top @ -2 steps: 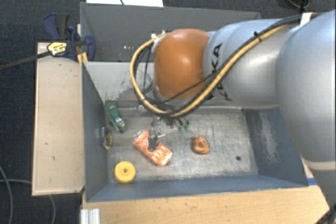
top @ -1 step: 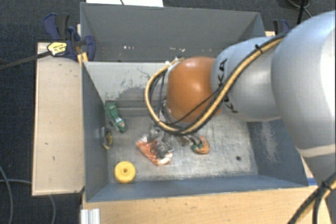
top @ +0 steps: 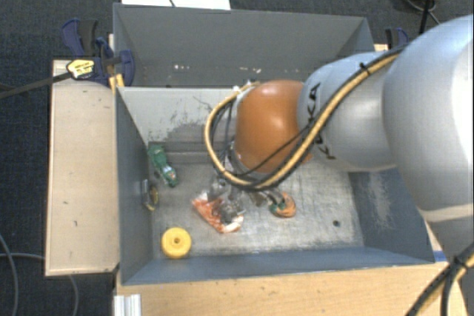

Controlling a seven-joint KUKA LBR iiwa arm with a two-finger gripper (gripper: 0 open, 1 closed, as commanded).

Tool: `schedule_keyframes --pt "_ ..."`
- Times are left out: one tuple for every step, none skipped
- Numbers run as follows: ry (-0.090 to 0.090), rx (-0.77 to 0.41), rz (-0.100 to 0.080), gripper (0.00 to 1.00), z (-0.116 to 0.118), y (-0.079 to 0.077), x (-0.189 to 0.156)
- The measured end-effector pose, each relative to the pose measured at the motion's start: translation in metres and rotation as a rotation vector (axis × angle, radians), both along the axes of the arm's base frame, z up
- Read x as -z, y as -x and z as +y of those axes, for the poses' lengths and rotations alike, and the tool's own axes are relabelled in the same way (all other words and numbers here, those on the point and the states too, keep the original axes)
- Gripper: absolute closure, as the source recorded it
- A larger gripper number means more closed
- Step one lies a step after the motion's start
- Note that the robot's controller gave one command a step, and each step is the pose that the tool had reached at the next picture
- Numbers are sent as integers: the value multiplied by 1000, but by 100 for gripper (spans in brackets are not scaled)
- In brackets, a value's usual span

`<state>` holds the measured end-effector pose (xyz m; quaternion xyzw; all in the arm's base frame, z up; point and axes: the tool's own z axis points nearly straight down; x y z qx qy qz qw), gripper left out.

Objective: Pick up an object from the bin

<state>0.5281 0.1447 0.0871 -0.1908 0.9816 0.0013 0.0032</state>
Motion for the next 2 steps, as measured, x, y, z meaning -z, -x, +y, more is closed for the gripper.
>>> schedule_keyframes --pt "2 10 3 100 16 -8 -128" --pt "2 10 3 100 16 -8 -127"
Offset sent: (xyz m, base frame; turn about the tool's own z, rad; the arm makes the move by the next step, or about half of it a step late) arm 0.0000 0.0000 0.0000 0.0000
